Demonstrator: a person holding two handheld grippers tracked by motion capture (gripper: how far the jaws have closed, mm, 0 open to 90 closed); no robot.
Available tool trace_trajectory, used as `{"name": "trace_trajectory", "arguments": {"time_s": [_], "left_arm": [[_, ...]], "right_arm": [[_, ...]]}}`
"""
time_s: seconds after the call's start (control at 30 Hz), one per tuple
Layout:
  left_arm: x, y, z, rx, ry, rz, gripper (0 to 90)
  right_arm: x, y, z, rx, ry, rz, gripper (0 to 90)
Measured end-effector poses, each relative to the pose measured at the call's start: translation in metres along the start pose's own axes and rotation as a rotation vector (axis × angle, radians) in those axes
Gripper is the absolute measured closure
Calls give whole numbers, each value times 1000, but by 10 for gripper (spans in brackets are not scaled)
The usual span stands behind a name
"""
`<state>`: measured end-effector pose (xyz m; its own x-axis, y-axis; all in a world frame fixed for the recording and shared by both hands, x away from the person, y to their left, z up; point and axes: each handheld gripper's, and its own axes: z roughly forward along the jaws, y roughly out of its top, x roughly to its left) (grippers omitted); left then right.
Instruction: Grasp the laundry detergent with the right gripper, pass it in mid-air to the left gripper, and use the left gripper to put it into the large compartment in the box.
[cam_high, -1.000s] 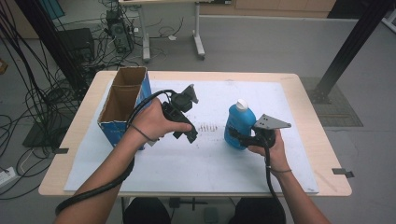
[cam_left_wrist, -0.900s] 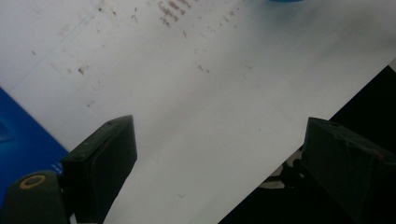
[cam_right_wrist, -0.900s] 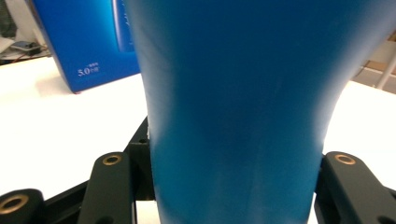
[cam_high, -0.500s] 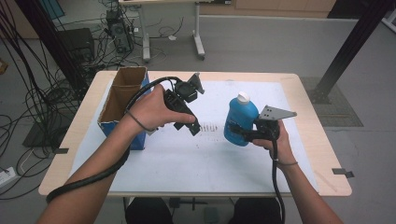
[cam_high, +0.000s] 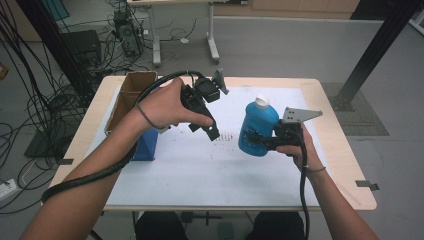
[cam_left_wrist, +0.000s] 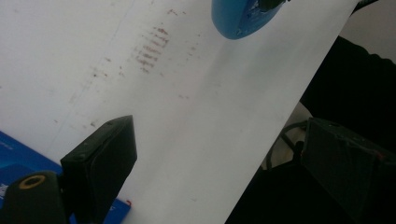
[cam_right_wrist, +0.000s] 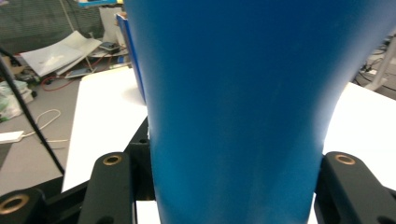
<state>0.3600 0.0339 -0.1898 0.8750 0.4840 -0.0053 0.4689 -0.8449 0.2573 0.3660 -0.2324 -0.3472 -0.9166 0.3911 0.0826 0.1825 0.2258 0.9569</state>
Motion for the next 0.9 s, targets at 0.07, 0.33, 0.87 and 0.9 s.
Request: {"name": "trace_trajectory", "arguments": {"time_s": [0.07, 0.33, 0.87, 0.9], "left_arm": [[0, 2, -3, -3, -8, 12, 108], [-5, 10, -14, -8, -24, 75, 109], [-26, 20, -31, 3, -34, 260, 112], [-26, 20, -31, 11, -38, 269, 113]], "right_arm": [[1, 2, -1, 3, 22, -7, 444], [5, 11, -4, 29, 117, -31, 446], [21, 33, 3, 62, 327, -94, 446], [22, 35, 4, 60, 336, -97, 446]]}}
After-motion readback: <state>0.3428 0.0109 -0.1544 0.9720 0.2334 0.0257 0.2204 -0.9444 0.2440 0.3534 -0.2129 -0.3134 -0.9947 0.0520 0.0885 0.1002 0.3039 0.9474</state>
